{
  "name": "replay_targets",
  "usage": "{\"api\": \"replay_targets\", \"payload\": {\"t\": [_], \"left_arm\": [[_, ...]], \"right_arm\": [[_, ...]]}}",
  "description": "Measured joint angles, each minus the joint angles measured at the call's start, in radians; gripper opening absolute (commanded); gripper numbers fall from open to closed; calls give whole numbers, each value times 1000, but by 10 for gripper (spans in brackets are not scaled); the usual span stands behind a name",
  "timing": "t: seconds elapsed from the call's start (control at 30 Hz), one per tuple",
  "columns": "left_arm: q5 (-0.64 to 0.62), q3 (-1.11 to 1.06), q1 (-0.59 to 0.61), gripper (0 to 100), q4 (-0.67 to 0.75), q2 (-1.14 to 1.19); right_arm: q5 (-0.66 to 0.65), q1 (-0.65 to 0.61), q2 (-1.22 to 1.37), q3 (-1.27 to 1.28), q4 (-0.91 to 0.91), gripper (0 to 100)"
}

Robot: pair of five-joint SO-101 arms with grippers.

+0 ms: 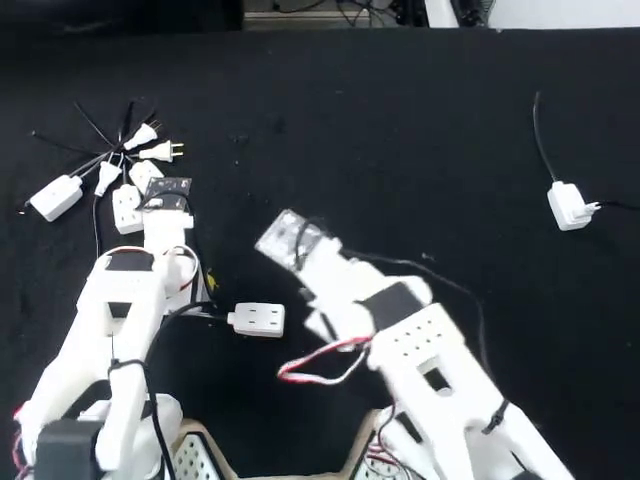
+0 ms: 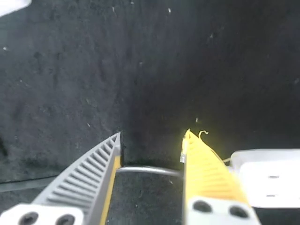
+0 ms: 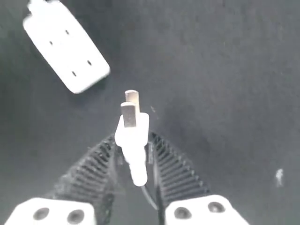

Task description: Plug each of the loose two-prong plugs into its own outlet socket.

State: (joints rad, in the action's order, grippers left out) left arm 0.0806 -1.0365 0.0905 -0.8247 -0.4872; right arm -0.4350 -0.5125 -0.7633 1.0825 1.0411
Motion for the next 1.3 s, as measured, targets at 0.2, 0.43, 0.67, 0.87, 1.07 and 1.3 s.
{"api": "replay_targets", "payload": {"t": [0.2, 0.43, 0.67, 0.87, 1.07, 1.3], "left_arm": [[-18, -87, 0, 209, 0, -187], [-32, -227, 0, 209, 0, -512], [-95, -344, 0, 209, 0, -815], [-100, -453, 0, 209, 0, -1056], [-100, -537, 0, 209, -2, -1250], [-100, -565, -41, 209, -43, -1327]], "right_arm": [[133, -229, -3, 3, -44, 10], [226, -285, -3, 18, -204, 10], [262, -295, 141, 18, -311, 10], [298, -318, 272, -54, -358, 10], [384, -322, 354, -63, -462, 10], [393, -327, 422, -98, -489, 10]]}}
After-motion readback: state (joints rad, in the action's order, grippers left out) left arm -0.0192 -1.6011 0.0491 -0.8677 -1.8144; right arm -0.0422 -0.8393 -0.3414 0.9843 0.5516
